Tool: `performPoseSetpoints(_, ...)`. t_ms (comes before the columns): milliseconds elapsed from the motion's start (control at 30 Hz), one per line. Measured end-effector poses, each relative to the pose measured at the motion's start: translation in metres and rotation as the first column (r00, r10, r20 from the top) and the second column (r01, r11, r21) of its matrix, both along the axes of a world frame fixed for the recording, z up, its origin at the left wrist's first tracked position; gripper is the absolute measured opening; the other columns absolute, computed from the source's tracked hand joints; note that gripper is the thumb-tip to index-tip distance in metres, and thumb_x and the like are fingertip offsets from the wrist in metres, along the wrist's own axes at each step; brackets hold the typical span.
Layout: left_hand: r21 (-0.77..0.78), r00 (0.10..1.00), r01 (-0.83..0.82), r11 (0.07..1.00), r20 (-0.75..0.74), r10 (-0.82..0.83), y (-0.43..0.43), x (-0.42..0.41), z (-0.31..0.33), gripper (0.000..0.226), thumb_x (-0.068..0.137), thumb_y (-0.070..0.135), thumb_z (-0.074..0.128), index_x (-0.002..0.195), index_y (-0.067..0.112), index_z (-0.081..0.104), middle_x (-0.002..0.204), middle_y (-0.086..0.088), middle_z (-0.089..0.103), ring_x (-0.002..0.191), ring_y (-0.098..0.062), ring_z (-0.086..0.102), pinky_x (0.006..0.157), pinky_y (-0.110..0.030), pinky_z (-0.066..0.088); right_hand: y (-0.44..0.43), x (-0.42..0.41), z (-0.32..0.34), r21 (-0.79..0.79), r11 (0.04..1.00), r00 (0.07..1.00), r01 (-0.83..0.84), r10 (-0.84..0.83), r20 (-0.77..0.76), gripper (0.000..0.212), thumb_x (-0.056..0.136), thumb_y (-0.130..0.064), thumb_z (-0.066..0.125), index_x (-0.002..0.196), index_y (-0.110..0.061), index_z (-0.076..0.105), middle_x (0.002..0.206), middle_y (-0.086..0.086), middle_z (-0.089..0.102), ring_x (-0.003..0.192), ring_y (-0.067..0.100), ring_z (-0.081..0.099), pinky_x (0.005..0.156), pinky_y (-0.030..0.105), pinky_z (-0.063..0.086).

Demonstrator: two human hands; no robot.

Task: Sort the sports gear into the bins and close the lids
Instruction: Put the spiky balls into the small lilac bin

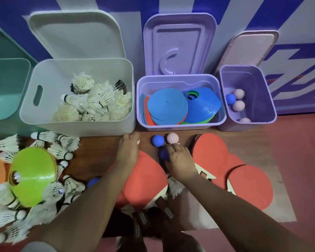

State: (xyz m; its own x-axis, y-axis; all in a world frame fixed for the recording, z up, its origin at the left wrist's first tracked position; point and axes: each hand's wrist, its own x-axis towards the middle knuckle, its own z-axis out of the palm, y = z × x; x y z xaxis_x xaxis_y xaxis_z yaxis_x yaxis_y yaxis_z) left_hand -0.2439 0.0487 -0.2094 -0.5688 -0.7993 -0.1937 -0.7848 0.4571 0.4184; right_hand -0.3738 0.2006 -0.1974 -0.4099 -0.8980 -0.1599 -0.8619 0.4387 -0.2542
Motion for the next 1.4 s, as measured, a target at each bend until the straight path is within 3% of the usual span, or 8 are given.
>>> performPoseSetpoints(200, -0.001, 0.99, 0.067, 0.998, -0.127, -0.067, 0.005, 0.009, 0.019, 0.054, 0.082, 0.011, 0.065, 0.134, 0.016, 0.052, 0.114, -0.016, 0.049, 0.105, -0.036, 0.053, 0.095, -0.042, 0.045, 0.011, -0.008, 0.039, -0.179, 0.971, 0.959, 0.155, -0.105, 0.264, 0.044, 0.075, -0.024, 0.069, 0.116, -0.01, 0.059, 0.108, 0.011, 0.058, 0.099, 0.032, 0.056, 0.088, 0.038, 0.047)
performPoseSetpoints(333, 0.037, 0.94, 0.083, 0.996, -0.335, -0.066, 0.029, 0.002, 0.055, 0.046, 0.079, 0.012, 0.07, 0.123, 0.014, 0.06, 0.112, -0.007, 0.049, 0.1, -0.025, 0.059, 0.093, -0.027, 0.043, 0.027, -0.026, 0.081, -0.292, 0.927, 0.902, 0.235, -0.096, 0.421, 0.041, 0.077, -0.021, 0.072, 0.115, -0.013, 0.059, 0.105, 0.001, 0.053, 0.098, 0.019, 0.052, 0.083, 0.029, 0.043)
performPoseSetpoints(500, 0.079, 0.855, 0.175, 0.981, -0.507, -0.111, 0.055, -0.051, 0.103, 0.046, 0.071, 0.033, 0.065, 0.115, 0.018, 0.063, 0.107, 0.003, 0.049, 0.092, -0.015, 0.062, 0.086, -0.032, 0.053, 0.052, -0.077, 0.125, -0.391, 0.853, 0.884, 0.346, -0.157, 0.44, 0.043, 0.075, -0.015, 0.077, 0.114, -0.009, 0.06, 0.101, -0.002, 0.054, 0.092, 0.018, 0.057, 0.082, 0.025, 0.045)
performPoseSetpoints(667, 0.056, 0.857, 0.222, 0.973, -0.487, -0.168, 0.077, -0.152, 0.134, 0.039, 0.075, 0.024, 0.075, 0.111, 0.017, 0.062, 0.107, -0.006, 0.062, 0.101, -0.022, 0.056, 0.084, -0.02, 0.039, 0.079, -0.155, 0.143, -0.397, 0.762, 0.84, 0.511, -0.344, 0.421, 0.046, 0.076, -0.016, 0.075, 0.119, -0.006, 0.059, 0.109, 0.008, 0.058, 0.098, 0.023, 0.06, 0.089, 0.036, 0.05)
performPoseSetpoints(1000, 0.082, 0.903, 0.305, 0.949, -0.341, -0.261, 0.089, -0.285, 0.097, 0.04, 0.072, 0.015, 0.074, 0.11, 0.013, 0.062, 0.104, -0.013, 0.056, 0.097, -0.032, 0.056, 0.078, -0.03, 0.038, 0.086, -0.257, 0.086, -0.258, 0.771, 0.81, 0.583, -0.525, 0.26, 0.032, 0.076, -0.014, 0.067, 0.105, -0.006, 0.059, 0.102, 0.015, 0.059, 0.094, 0.034, 0.056, 0.08, 0.043, 0.047)
performPoseSetpoints(1100, 0.07, 0.894, 0.331, 0.941, -0.344, -0.289, 0.085, -0.3, 0.087, 0.045, 0.076, 0.019, 0.077, 0.118, 0.013, 0.06, 0.109, -0.014, 0.054, 0.103, -0.029, 0.053, 0.079, -0.022, 0.031, 0.088, -0.265, 0.068, -0.234, 0.797, 0.826, 0.557, -0.501, 0.26, 0.031, 0.079, -0.009, 0.067, 0.107, -0.003, 0.057, 0.104, 0.018, 0.057, 0.097, 0.035, 0.053, 0.081, 0.039, 0.042)
performPoseSetpoints(1267, 0.082, 0.88, 0.39, 0.917, -0.325, -0.345, 0.089, -0.306, 0.089, 0.06, 0.079, 0.017, 0.076, 0.134, 0.01, 0.053, 0.128, -0.015, 0.052, 0.12, -0.029, 0.05, 0.099, -0.028, 0.034, 0.093, -0.257, 0.068, -0.238, 0.784, 0.807, 0.573, -0.487, 0.335, 0.039, 0.085, -0.011, 0.064, 0.121, 0.001, 0.057, 0.117, 0.018, 0.056, 0.109, 0.031, 0.052, 0.089, 0.028, 0.037)
performPoseSetpoints(1400, 0.033, 0.86, 0.408, 0.912, -0.35, -0.372, 0.101, -0.289, 0.093, 0.046, 0.08, 0.01, 0.069, 0.125, 0.008, 0.058, 0.119, -0.013, 0.056, 0.11, -0.027, 0.056, 0.094, -0.026, 0.038, 0.115, -0.234, 0.084, -0.311, 0.715, 0.77, 0.626, -0.505, 0.39, 0.034, 0.084, -0.014, 0.061, 0.115, -0.004, 0.059, 0.109, 0.013, 0.058, 0.105, 0.026, 0.053, 0.087, 0.024, 0.038)
